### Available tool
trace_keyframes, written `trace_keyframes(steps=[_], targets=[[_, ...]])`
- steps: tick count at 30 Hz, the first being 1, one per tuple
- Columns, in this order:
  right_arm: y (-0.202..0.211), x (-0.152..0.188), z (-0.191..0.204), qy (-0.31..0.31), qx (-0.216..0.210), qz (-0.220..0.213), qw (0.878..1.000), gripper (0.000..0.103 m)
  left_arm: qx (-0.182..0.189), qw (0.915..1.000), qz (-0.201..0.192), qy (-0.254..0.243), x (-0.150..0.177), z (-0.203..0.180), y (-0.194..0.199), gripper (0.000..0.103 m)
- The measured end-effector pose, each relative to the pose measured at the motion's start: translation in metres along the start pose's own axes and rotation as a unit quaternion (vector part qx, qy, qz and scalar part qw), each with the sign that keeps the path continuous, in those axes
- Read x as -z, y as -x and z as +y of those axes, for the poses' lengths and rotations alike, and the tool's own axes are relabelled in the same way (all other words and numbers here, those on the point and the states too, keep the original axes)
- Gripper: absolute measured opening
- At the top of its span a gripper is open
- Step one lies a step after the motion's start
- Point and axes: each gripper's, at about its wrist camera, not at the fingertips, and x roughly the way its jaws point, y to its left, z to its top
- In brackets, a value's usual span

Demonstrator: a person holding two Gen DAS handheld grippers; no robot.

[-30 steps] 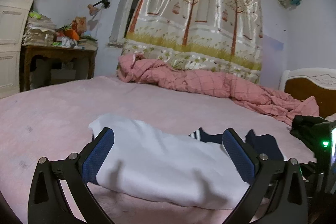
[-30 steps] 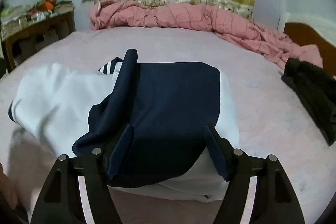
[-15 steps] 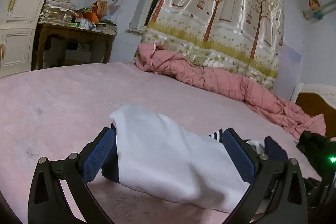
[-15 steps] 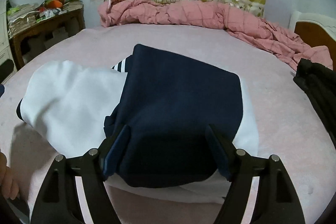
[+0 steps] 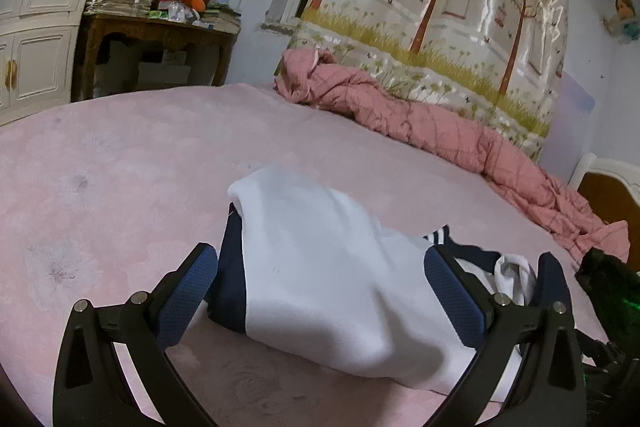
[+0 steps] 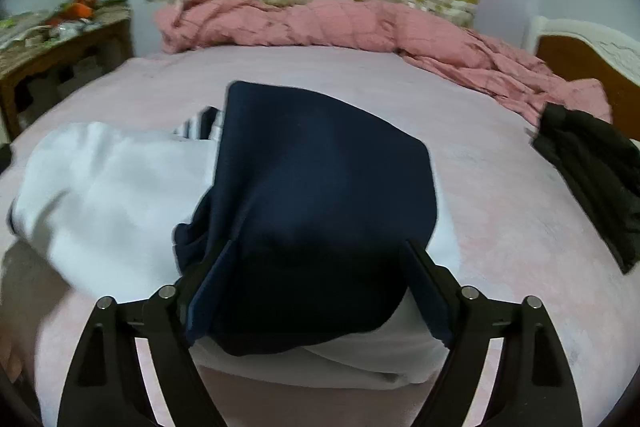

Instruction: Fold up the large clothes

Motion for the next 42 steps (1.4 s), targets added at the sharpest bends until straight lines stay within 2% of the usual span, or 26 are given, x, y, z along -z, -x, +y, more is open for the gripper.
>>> trace_keyframes(steps=[3,6,9,11,12,13,17,19,20,21,22,23,24,26,27,29,31,35,37,38,40,42], targets=[[0.008,0.0,-0.008,-0.011,-0.037,-0.011,0.999,0.085,-0.033,0.9994,-0.008,-0.001,0.001,0.001,0.002,0.103],[0.024,0.003,-0.019,-0.029,-0.07,-0.036,0.996,0.085,-0.019,0.9998,-0.003,-0.005,0.0,0.002,0.0,0.103],[0.044,0.008,-0.028,-0.033,-0.068,-0.078,0.994,0.085,-0.007,0.9983,0.053,0.024,0.0,0.015,-0.02,0.103],[0.053,0.012,-0.039,-0.044,-0.06,-0.106,0.992,0.085,0.002,0.9926,0.117,0.034,0.005,0.022,-0.042,0.103],[0.055,0.013,-0.045,-0.053,-0.055,-0.108,0.991,0.085,-0.001,0.9895,0.14,0.035,0.007,0.024,-0.049,0.103],[0.054,0.013,-0.052,-0.063,-0.052,-0.104,0.991,0.085,-0.006,0.9885,0.146,0.038,0.008,0.025,-0.052,0.103],[0.045,0.013,-0.068,-0.085,-0.053,-0.083,0.991,0.085,-0.003,0.9878,0.15,0.044,0.008,0.026,-0.054,0.103],[0.042,0.014,-0.073,-0.093,-0.06,-0.079,0.991,0.085,0.009,0.9876,0.149,0.05,0.007,0.028,-0.056,0.102],[0.042,0.014,-0.071,-0.094,-0.061,-0.078,0.991,0.085,0.028,0.9873,0.147,0.053,0.005,0.031,-0.057,0.099],[0.041,0.014,-0.071,-0.094,-0.061,-0.079,0.991,0.085,0.052,0.9858,0.151,0.053,0.005,0.031,-0.058,0.081],[0.041,0.014,-0.072,-0.095,-0.061,-0.079,0.991,0.085,0.054,0.9858,0.149,0.054,0.004,0.031,-0.057,0.068],[0.041,0.014,-0.072,-0.093,-0.062,-0.078,0.991,0.085,0.047,0.987,0.14,0.063,0.004,0.034,-0.055,0.047],[0.038,0.014,-0.072,-0.092,-0.067,-0.075,0.991,0.085,0.055,0.9868,0.135,0.071,0.003,0.036,-0.054,0.033],[0.033,0.016,-0.071,-0.09,-0.072,-0.069,0.991,0.085,0.084,0.9869,0.111,0.083,-0.002,0.037,-0.046,0.02],[0.029,0.016,-0.069,-0.087,-0.074,-0.064,0.991,0.085,0.094,0.9892,0.088,0.069,-0.006,0.031,-0.038,0.017],[0.023,0.017,-0.068,-0.084,-0.083,-0.053,0.992,0.085,0.1,0.9936,0.048,0.02,-0.011,0.012,-0.02,0.016],[0.014,0.018,-0.069,-0.088,-0.096,-0.038,0.991,0.085,0.123,0.9922,0.012,-0.018,-0.017,-0.012,-0.002,0.015],[0.01,0.019,-0.072,-0.102,-0.113,-0.037,0.988,0.085,0.194,0.9792,-0.024,-0.056,-0.036,-0.057,0.026,0.013],[0.007,0.018,-0.071,-0.099,-0.115,-0.036,0.988,0.087,0.25,0.9645,-0.034,-0.077,-0.043,-0.088,0.04,0.011],[0.008,0.018,-0.07,-0.098,-0.115,-0.035,0.988,0.087,0.282,0.9544,-0.032,-0.092,-0.043,-0.105,0.045,0.01],[0.008,0.018,-0.07,-0.099,-0.117,-0.035,0.988,0.088,0.349,0.9279,-0.016,-0.129,-0.03,-0.142,0.054,0.008],[0.014,0.02,-0.08,-0.121,-0.126,-0.047,0.984,0.087,0.393,0.9034,0.026,-0.17,-0.003,-0.176,0.052,0.008]])
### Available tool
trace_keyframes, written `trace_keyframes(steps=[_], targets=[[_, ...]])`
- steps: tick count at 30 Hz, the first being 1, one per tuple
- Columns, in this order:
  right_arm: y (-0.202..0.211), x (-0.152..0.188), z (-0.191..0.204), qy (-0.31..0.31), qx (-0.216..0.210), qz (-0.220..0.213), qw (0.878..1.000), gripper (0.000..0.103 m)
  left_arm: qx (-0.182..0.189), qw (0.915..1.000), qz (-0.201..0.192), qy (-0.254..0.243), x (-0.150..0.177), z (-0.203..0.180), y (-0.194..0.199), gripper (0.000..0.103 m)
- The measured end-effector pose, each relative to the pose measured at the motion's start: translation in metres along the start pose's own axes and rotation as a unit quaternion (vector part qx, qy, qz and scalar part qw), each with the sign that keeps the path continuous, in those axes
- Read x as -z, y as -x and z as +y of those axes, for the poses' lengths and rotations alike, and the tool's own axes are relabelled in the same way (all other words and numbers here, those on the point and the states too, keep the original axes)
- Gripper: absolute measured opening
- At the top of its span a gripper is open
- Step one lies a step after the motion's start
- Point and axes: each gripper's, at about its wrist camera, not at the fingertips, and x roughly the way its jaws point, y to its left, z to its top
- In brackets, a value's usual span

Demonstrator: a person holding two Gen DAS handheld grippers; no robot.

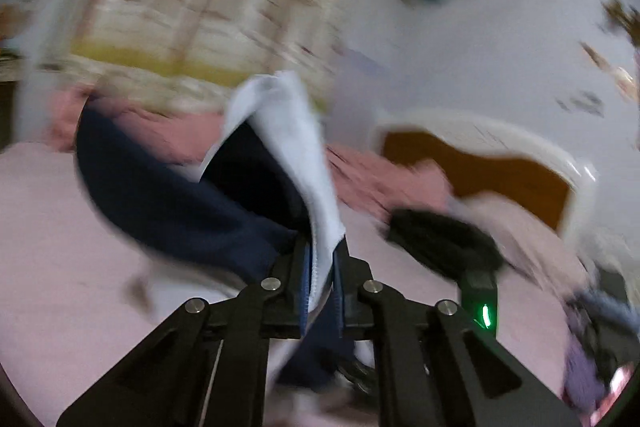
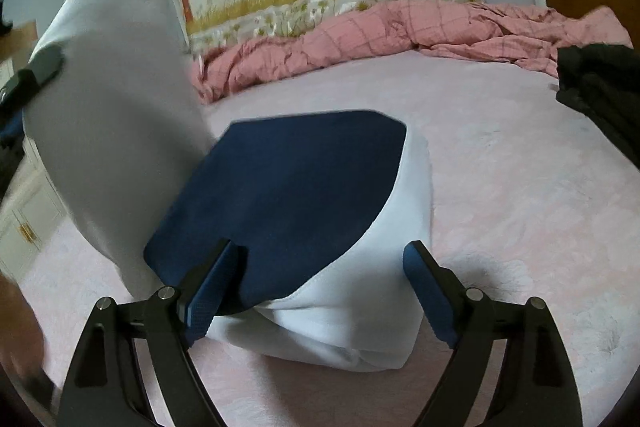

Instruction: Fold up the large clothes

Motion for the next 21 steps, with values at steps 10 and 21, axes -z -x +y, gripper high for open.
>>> trace_keyframes(steps=[10,21], targets=[[0.07,-0.007,-0.105,-0.141,0.122,-0.116,0.976,0.087,0.019,0.9892,0.145,0.005,0.056,0.003,-0.063,0.009],[0.084,-0.02,-0.039,-0.034,0.069,-0.152,0.985,0.086,0.084,0.9957,0.034,-0.022,0.046,-0.023,-0.004,0.071]])
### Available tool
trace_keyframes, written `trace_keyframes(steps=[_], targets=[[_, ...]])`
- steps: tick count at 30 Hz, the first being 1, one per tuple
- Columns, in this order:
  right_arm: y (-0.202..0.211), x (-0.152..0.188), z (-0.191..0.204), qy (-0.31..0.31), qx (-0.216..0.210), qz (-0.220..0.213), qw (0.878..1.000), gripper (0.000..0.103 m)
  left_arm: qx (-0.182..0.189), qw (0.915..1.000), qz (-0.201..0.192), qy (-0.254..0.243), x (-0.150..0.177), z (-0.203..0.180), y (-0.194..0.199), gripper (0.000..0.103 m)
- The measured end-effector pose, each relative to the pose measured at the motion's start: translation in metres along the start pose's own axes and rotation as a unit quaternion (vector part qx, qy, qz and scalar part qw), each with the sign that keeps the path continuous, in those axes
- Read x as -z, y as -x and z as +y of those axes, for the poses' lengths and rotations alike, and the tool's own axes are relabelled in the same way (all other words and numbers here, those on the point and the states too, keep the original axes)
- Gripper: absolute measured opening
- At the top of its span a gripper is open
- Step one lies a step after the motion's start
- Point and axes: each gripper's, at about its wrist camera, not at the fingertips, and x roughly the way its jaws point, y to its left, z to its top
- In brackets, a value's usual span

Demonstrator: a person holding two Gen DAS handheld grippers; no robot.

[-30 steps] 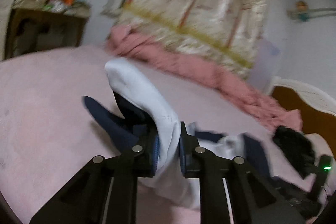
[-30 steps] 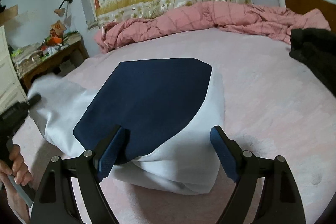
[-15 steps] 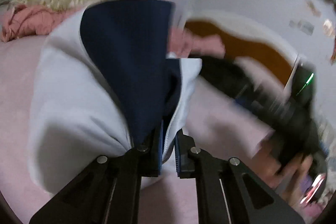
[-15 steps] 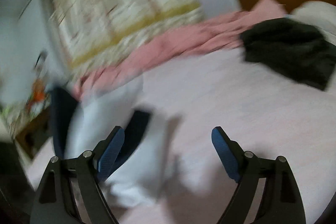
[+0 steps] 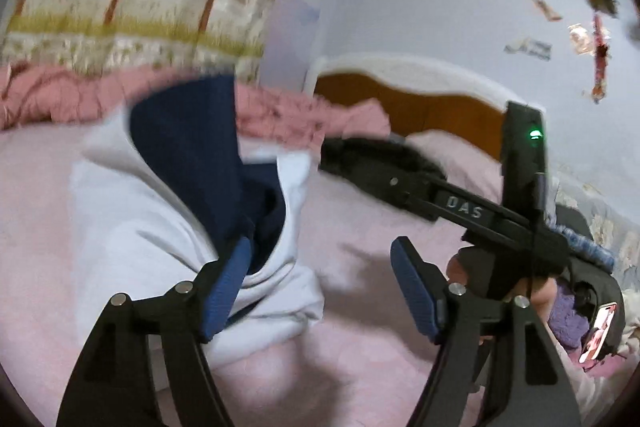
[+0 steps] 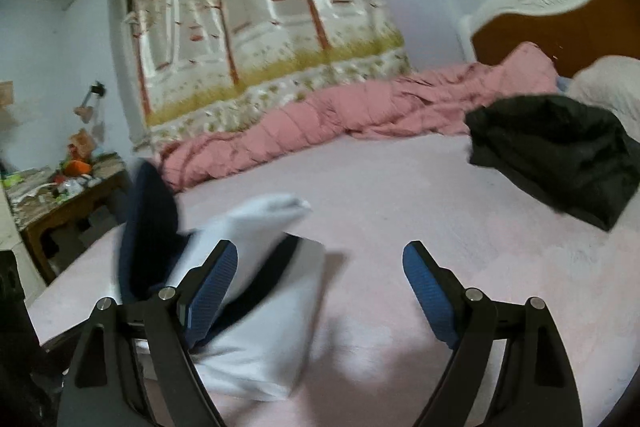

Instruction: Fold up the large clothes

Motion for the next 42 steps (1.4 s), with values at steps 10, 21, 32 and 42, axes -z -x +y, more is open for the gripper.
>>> trace_keyframes(steps=[10,21,32,42], targets=[[-0.02,-0.04,0.056,0.018,-0.127,0.08,0.988,0.073,-0.235,0.9632,-0.095,0.089,-0.013,0.091,0.05,0.076],[-0.072,-0.018,0.108,0.057,-0.104,0.123,0.985,0.007,-0.261,0.9589,-0.056,0.095,-0.007,0.097,0.028,0.075],[-0.06,-0.013,0.045,-0.023,-0.088,0.138,0.986,0.008,-0.275,0.9592,0.025,0.059,0.0,0.086,-0.003,0.076],[-0.064,0.0,0.032,0.005,-0.054,0.121,0.991,0.061,-0.253,0.9621,0.019,0.1,0.005,0.092,0.001,0.086]])
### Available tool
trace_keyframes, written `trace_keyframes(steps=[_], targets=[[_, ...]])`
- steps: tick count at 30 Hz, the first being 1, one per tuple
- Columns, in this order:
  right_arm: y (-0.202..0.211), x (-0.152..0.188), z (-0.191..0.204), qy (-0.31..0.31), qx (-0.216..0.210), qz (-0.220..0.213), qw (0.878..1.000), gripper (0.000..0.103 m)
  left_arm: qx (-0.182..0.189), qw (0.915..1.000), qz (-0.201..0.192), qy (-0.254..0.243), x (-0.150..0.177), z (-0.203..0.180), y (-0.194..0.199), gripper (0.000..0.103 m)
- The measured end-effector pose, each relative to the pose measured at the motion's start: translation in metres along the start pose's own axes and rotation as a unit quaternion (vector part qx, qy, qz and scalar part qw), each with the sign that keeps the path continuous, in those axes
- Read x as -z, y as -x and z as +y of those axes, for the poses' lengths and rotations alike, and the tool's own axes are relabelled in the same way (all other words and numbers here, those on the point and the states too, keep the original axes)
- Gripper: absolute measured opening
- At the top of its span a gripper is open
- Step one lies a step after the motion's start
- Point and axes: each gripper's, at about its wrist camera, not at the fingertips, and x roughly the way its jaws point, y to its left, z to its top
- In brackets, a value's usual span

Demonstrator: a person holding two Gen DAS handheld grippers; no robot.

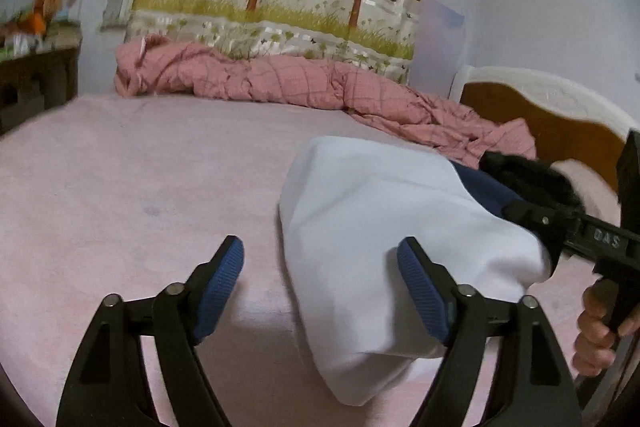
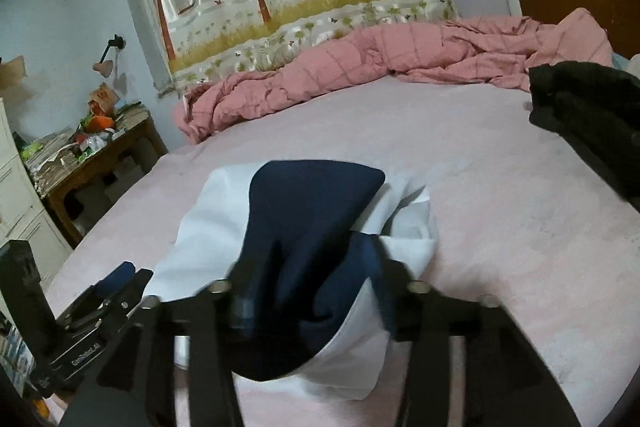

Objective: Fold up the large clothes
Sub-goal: 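Lift the folded white bundle with both tools and roll it over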

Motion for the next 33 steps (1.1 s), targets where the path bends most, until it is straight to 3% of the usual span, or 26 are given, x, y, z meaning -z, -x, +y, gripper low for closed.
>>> trace_keyframes(steps=[2,3,5,11,14,16,18,20,21,24,27,30,33], targets=[[0.006,-0.003,-0.002,-0.017,-0.013,-0.02,1.0,0.099,0.002,0.9997,0.003,0.026,0.0,0.009,-0.001,0.088],[0.01,-0.002,-0.005,-0.031,-0.023,-0.043,0.998,0.102,0.01,0.9994,0.004,0.033,0.0,0.011,-0.001,0.088],[0.008,-0.007,-0.003,-0.04,-0.028,-0.04,0.998,0.102,0.016,0.9991,0.006,0.038,-0.001,0.012,-0.001,0.088],[-0.037,-0.007,-0.008,-0.058,-0.011,0.076,0.995,0.103,0.014,0.9996,0.004,0.026,0.0,0.007,0.0,0.088],[-0.053,0.004,-0.034,-0.137,-0.069,0.122,0.981,0.103,0.031,0.9986,0.014,0.042,0.0,0.011,-0.001,0.09],[-0.063,0.015,-0.049,-0.172,-0.101,0.149,0.968,0.103,0.067,0.9944,0.032,0.075,-0.001,0.019,-0.006,0.101],[-0.063,0.02,-0.052,-0.156,-0.117,0.145,0.97,0.103,0.141,0.9765,0.067,0.148,-0.004,0.033,-0.021,0.103],[-0.063,0.023,-0.052,-0.141,-0.126,0.137,0.972,0.103,0.199,0.9465,0.115,0.226,-0.001,0.045,-0.044,0.102],[-0.063,0.025,-0.052,-0.133,-0.127,0.133,0.974,0.103,0.214,0.9363,0.13,0.247,0.002,0.047,-0.051,0.102],[-0.065,0.029,-0.054,-0.122,-0.129,0.127,0.976,0.103,0.187,0.9459,0.15,0.218,0.007,0.039,-0.058,0.103],[-0.066,0.033,-0.058,-0.129,-0.126,0.12,0.976,0.103,0.181,0.9478,0.151,0.214,0.009,0.036,-0.054,0.103],[-0.056,0.035,-0.056,-0.115,-0.101,0.111,0.982,0.103,0.158,0.9573,0.151,0.189,0.012,0.027,-0.048,0.103],[-0.053,0.044,-0.062,-0.148,-0.11,0.129,0.974,0.103,0.138,0.9661,0.147,0.161,0.014,0.02,-0.039,0.103]])
